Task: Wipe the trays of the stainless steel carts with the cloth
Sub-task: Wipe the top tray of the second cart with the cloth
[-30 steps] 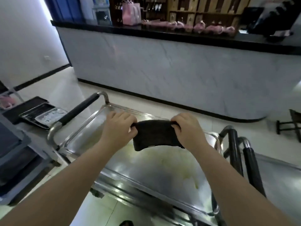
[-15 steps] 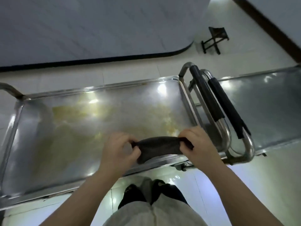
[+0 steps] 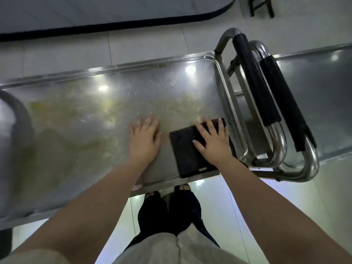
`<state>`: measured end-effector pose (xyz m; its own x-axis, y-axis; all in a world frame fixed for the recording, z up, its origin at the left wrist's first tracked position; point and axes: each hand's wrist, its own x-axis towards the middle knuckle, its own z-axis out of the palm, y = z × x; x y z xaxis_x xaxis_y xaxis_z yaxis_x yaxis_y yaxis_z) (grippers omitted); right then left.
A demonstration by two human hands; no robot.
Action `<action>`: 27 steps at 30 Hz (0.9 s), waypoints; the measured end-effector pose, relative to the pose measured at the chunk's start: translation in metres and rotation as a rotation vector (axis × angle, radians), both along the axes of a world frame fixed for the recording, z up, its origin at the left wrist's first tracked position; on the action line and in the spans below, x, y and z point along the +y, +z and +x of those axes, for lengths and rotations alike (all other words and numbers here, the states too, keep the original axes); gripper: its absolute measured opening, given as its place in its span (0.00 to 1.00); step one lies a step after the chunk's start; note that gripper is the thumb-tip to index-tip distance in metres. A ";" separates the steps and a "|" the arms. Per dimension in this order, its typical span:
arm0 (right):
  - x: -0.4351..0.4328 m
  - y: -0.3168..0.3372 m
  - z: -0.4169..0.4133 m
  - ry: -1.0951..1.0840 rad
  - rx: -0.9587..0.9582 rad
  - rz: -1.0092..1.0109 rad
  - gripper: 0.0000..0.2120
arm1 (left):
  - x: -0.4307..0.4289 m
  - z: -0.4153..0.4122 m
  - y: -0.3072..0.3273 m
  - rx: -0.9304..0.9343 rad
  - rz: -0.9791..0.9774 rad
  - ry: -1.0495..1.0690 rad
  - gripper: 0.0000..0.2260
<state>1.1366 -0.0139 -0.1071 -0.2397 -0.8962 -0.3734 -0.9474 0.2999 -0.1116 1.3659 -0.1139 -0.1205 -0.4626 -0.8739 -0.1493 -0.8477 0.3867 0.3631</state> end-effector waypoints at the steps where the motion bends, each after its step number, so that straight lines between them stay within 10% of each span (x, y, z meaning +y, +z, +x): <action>1: 0.001 -0.008 0.005 0.018 0.028 0.007 0.30 | -0.009 0.006 -0.007 -0.085 0.008 -0.006 0.26; 10: 0.034 -0.026 0.009 0.090 0.074 -0.041 0.29 | -0.026 0.013 -0.033 -0.226 -0.029 -0.031 0.27; 19: -0.162 -0.034 -0.032 -0.028 0.125 -0.035 0.30 | -0.031 0.006 -0.035 -0.214 -0.037 -0.012 0.27; 27: 0.030 -0.025 0.021 0.036 0.045 -0.079 0.31 | -0.032 0.004 -0.035 -0.211 -0.036 0.006 0.27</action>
